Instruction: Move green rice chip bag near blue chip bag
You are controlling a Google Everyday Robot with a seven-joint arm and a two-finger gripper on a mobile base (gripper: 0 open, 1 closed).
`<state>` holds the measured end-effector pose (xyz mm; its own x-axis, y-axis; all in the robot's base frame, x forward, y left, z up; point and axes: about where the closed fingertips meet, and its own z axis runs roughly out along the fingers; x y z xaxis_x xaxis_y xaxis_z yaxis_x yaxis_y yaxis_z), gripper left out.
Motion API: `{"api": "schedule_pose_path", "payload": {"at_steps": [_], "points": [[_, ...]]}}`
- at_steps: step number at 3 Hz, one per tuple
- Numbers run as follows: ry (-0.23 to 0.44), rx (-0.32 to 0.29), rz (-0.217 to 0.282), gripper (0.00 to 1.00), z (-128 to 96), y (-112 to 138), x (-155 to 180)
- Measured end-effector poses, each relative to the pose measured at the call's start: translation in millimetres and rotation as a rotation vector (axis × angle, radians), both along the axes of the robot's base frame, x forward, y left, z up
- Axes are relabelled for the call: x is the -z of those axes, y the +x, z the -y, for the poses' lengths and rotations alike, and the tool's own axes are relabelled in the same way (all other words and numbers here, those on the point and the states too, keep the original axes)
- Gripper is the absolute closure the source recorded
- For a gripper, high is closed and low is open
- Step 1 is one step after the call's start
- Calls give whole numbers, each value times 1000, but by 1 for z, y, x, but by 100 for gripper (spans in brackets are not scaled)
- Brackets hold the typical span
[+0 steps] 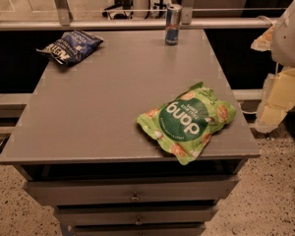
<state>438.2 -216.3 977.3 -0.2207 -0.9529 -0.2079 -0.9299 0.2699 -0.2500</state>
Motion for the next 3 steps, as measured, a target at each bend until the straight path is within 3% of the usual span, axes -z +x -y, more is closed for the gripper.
{"api": "schedule_pose_path", "payload": {"at_steps": [2,3], "points": [[22,-15,14,0,-6,4,3],[116,-79,-2,0,-43,37,46]]}}
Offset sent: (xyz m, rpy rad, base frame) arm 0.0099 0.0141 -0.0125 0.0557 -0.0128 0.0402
